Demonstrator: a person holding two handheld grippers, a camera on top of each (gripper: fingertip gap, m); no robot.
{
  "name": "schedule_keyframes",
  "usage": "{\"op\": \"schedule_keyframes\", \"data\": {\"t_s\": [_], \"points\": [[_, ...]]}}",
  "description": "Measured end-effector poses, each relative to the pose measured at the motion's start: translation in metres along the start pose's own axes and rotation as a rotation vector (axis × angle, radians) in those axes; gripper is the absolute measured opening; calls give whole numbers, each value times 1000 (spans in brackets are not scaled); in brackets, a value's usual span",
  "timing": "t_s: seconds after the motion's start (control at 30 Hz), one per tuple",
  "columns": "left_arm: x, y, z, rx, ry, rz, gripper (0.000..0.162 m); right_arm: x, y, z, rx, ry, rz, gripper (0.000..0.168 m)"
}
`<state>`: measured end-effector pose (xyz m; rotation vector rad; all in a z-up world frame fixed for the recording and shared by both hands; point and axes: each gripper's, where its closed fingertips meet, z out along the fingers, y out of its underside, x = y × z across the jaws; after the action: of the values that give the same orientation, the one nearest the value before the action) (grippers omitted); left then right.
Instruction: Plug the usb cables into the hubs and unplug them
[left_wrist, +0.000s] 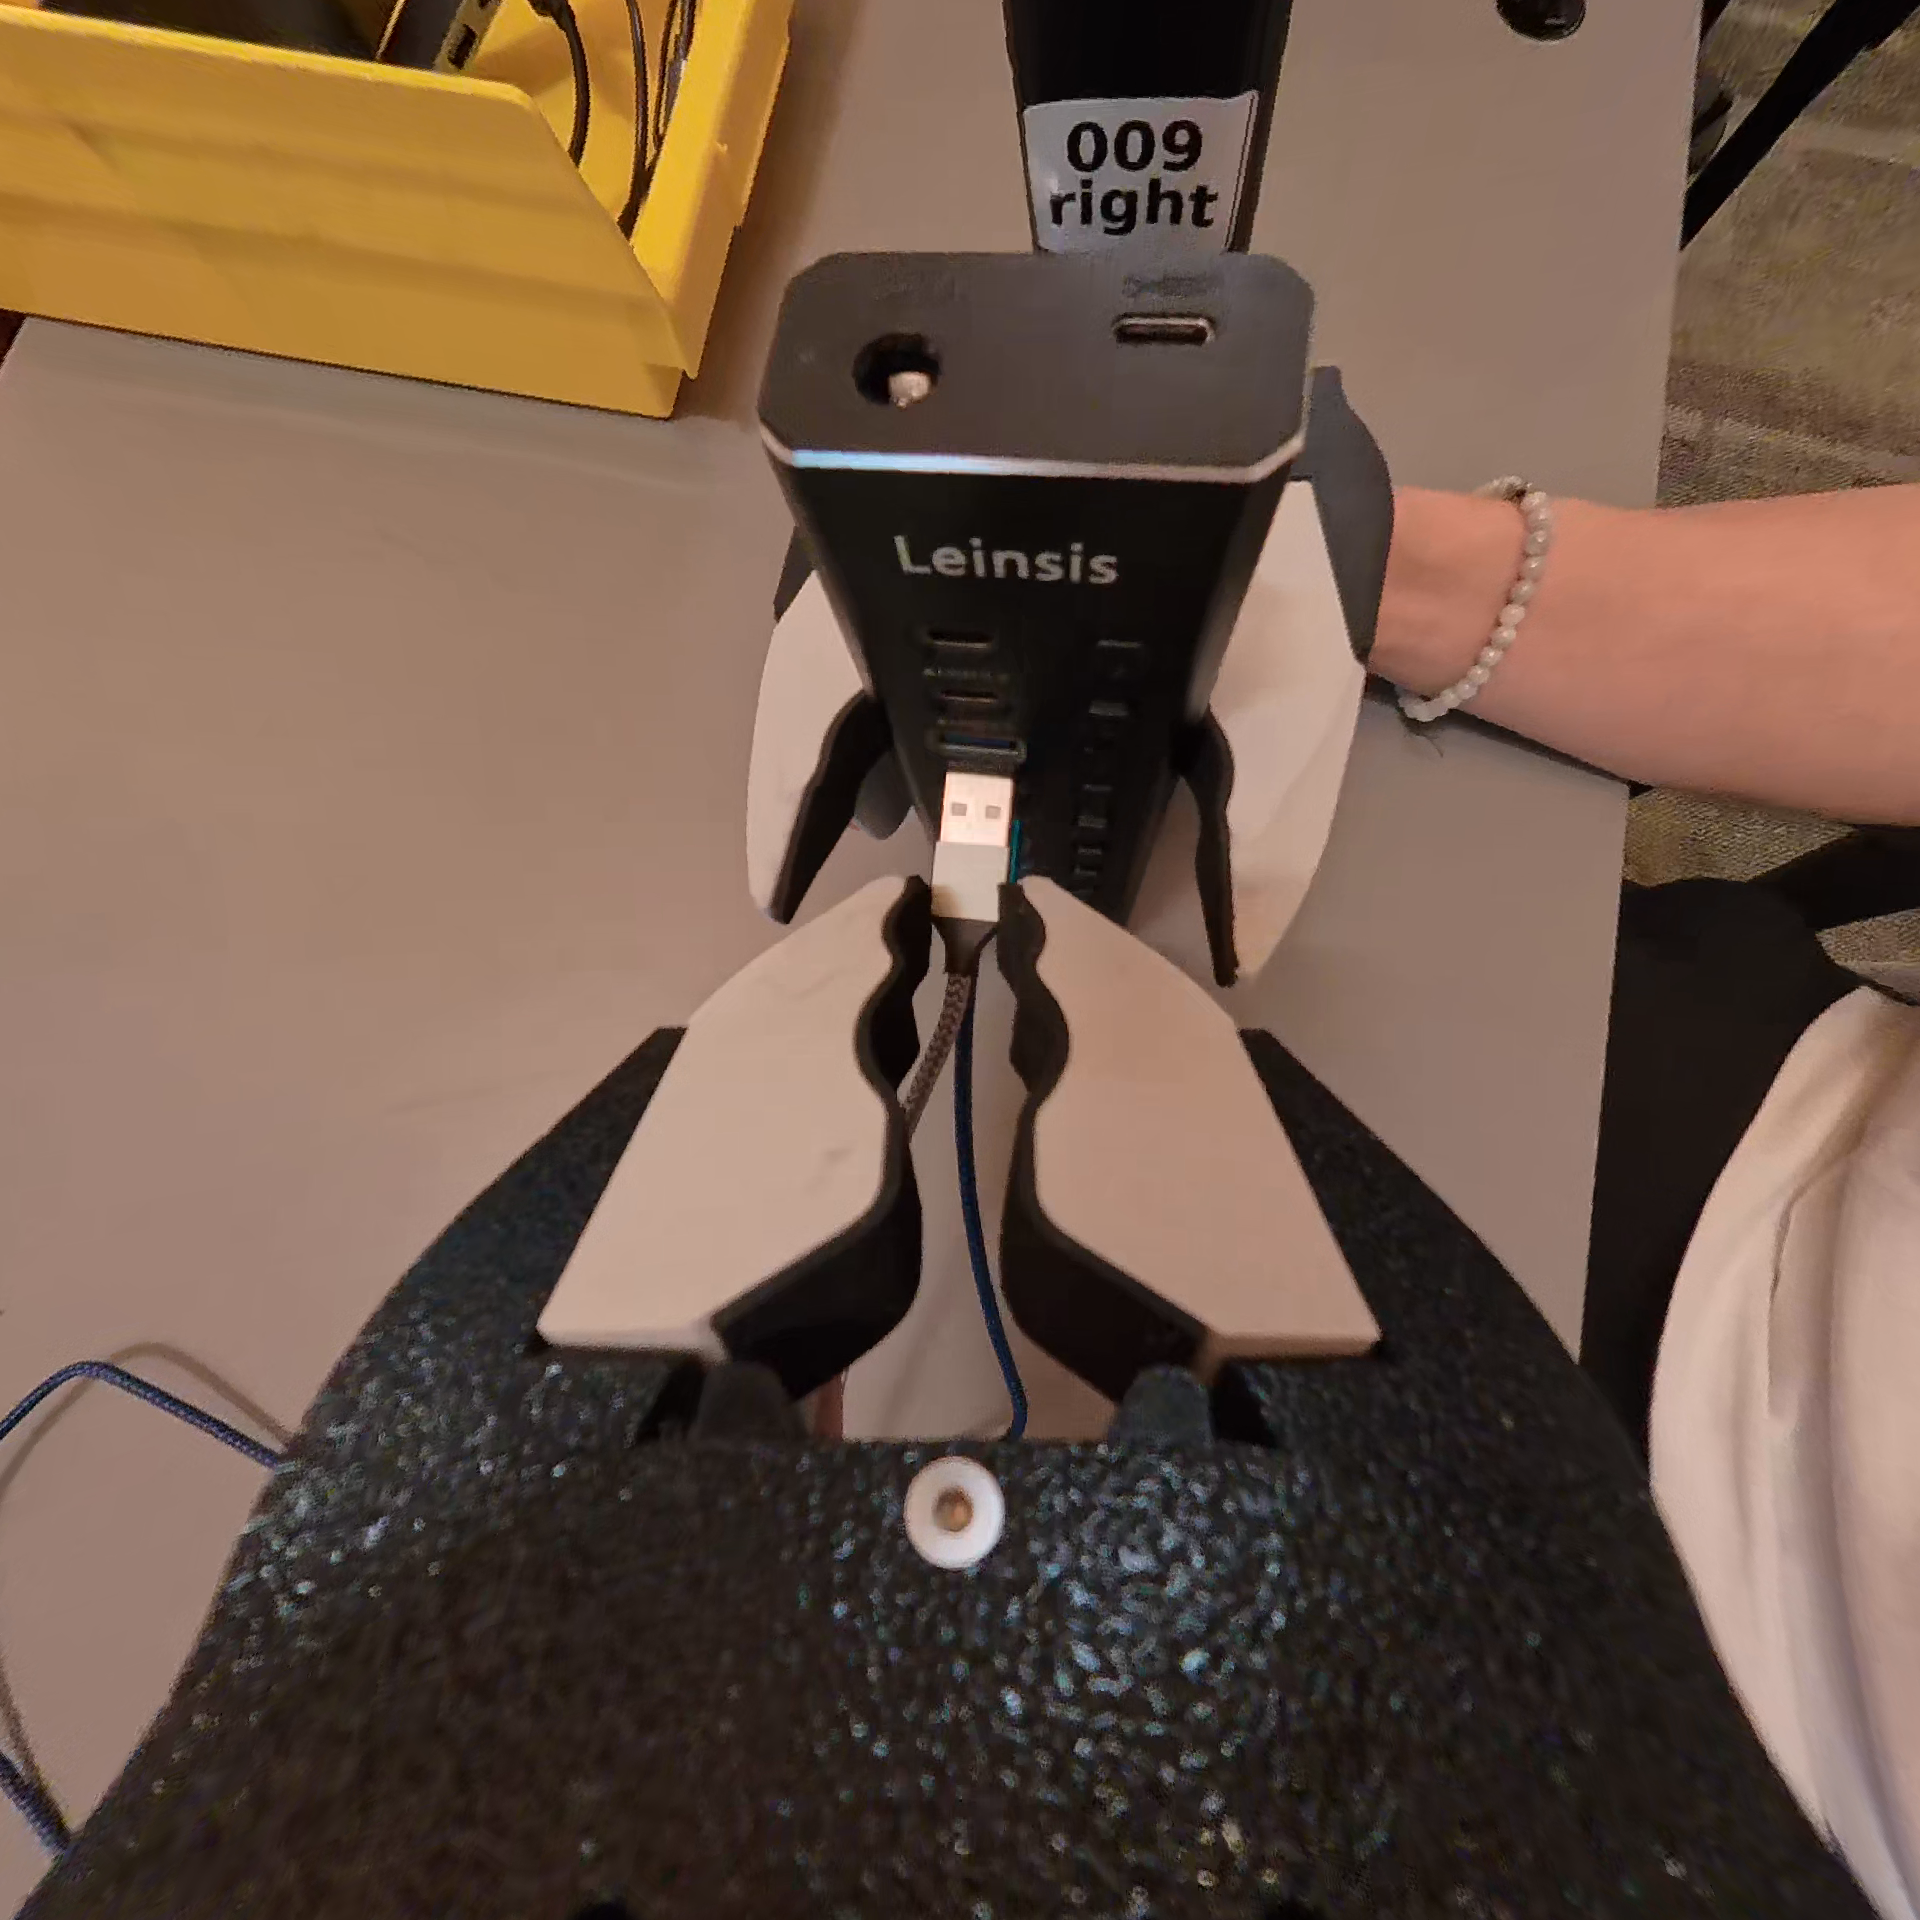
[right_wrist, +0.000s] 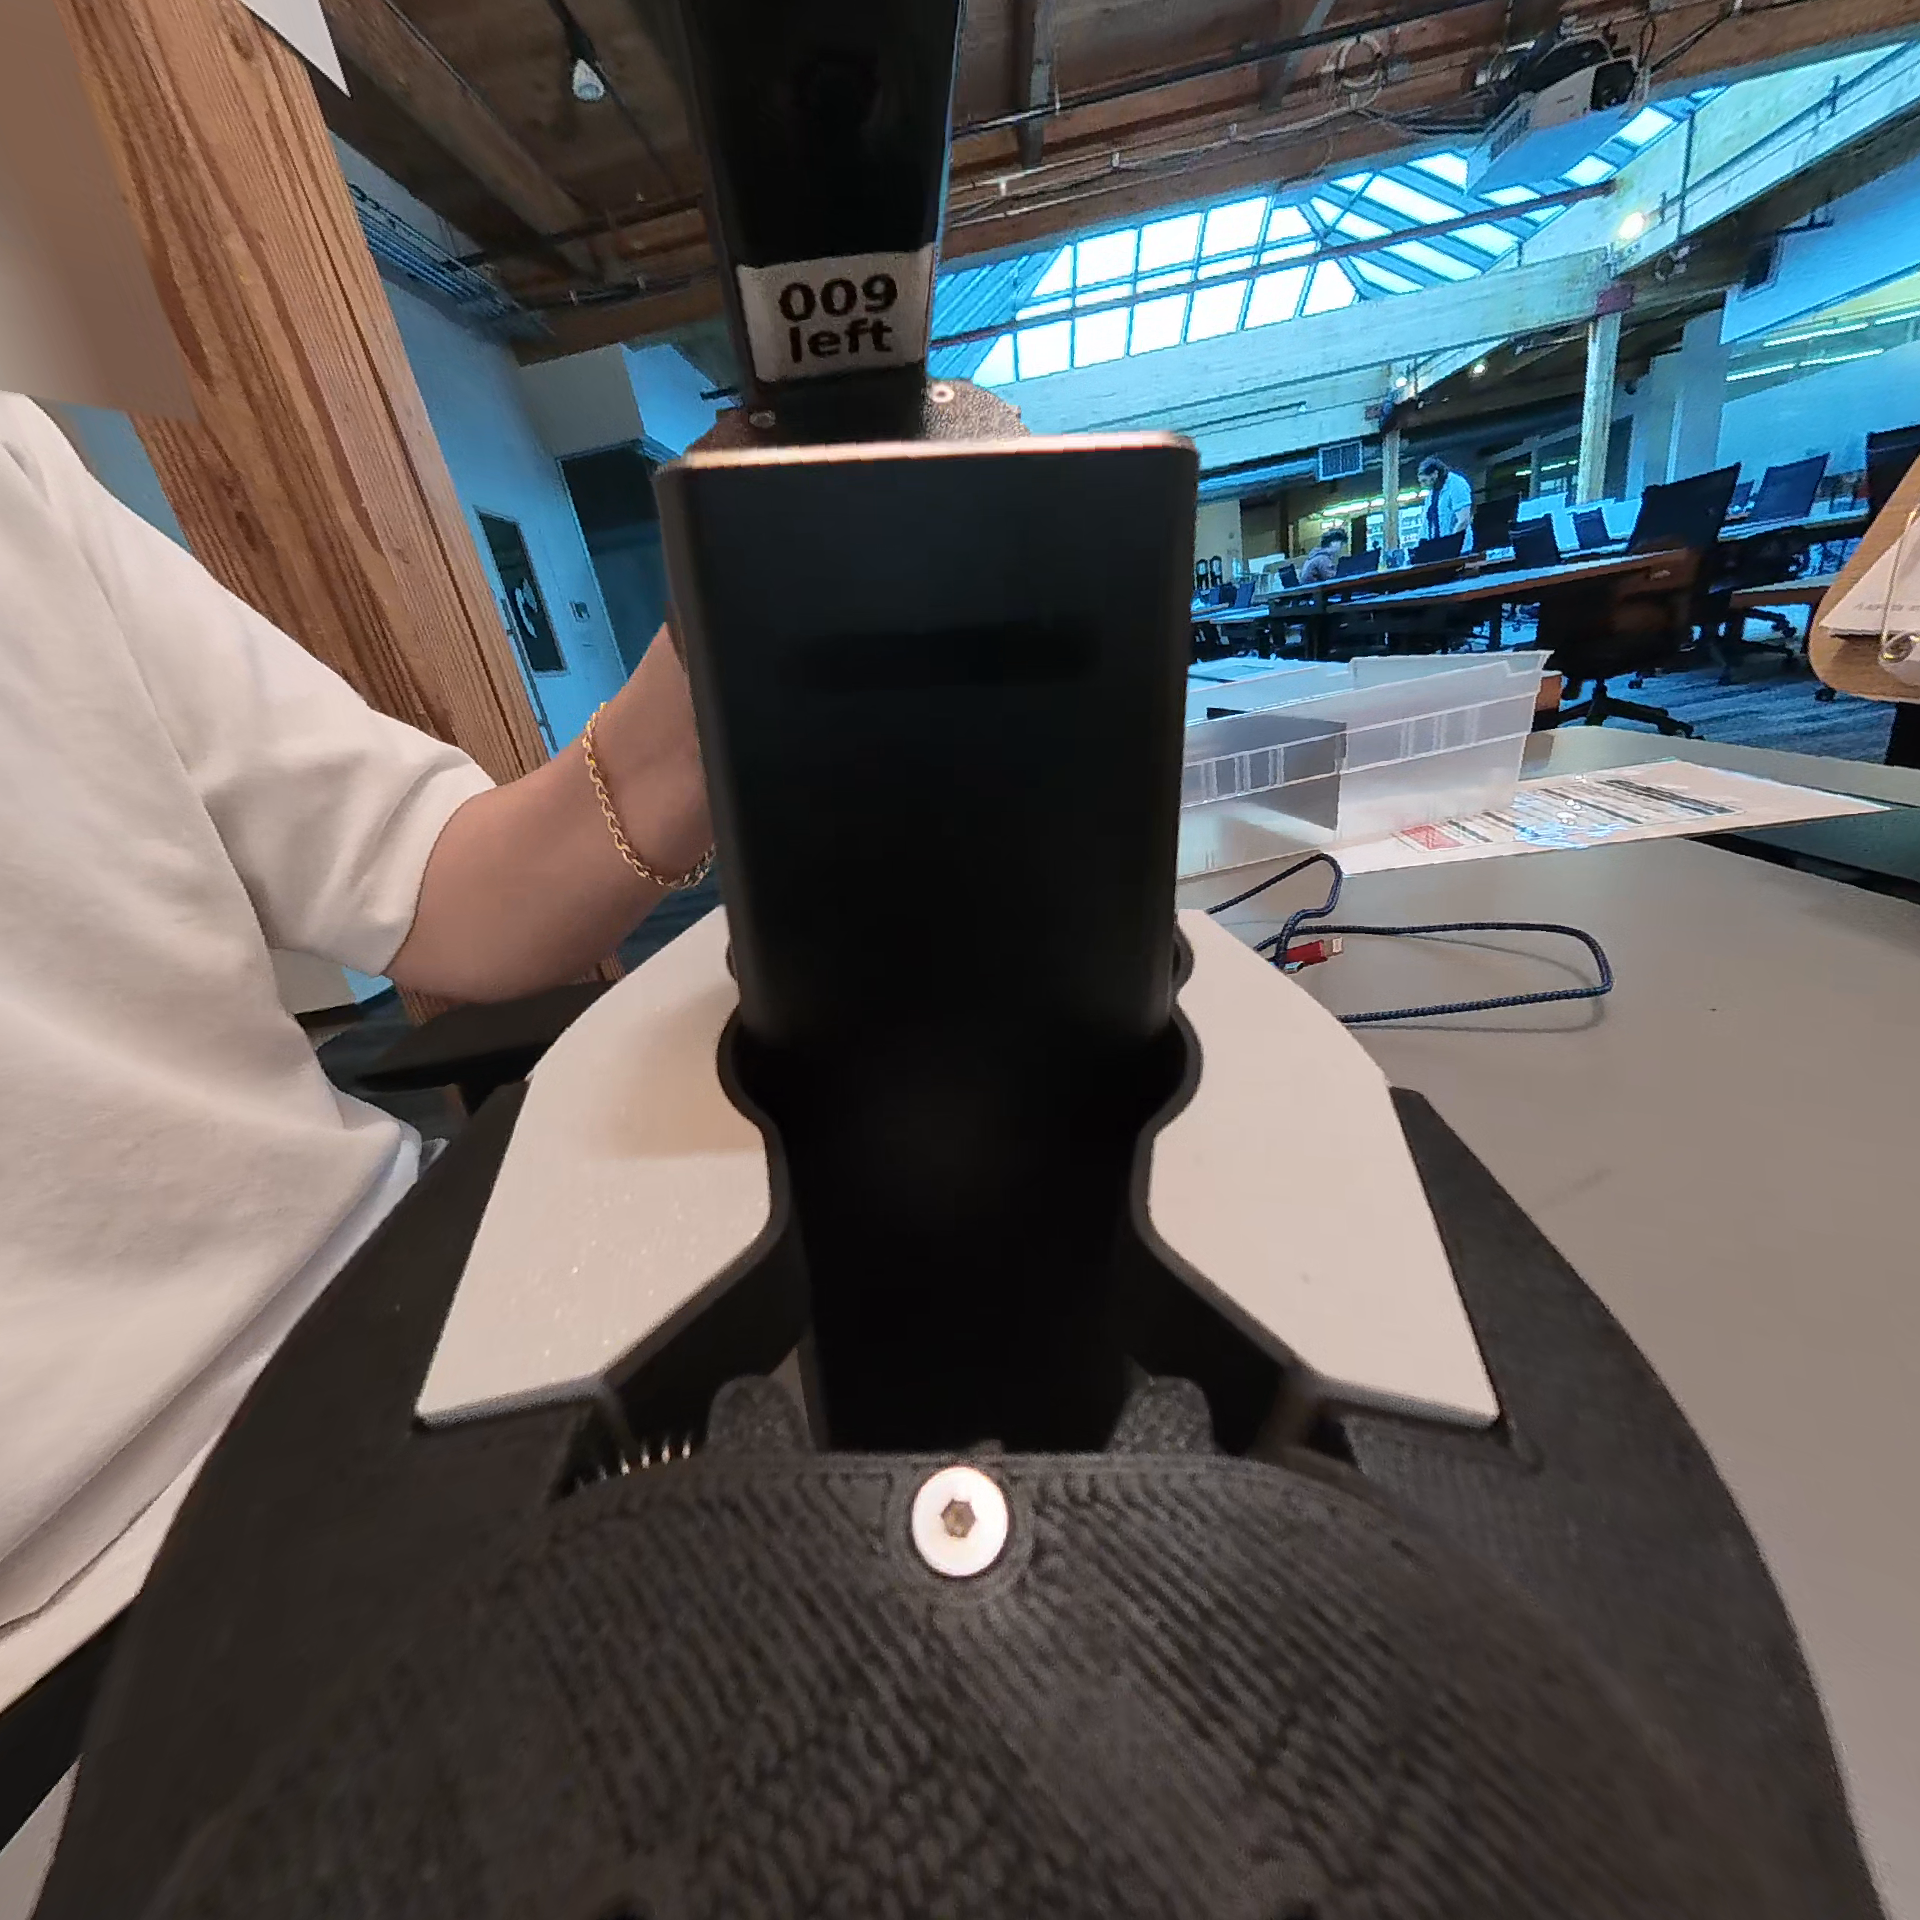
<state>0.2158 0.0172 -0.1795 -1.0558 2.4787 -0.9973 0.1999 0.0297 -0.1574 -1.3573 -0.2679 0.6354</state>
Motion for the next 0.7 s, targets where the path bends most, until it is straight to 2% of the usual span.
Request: {"op": "schedule_keyframes", "data": {"t_s": [0.3, 0.53, 0.7], "points": [[-1, -6, -5, -56, -60, 43, 13, 1, -1, 0, 8, 10, -2, 73], [-4, 5, 1, -136, -99, 68, 13, 1, 3, 3, -28, 15, -4, 74], [-2, -4, -3, -44, -58, 17, 13, 2, -1, -1, 11, 15, 6, 73]]}}
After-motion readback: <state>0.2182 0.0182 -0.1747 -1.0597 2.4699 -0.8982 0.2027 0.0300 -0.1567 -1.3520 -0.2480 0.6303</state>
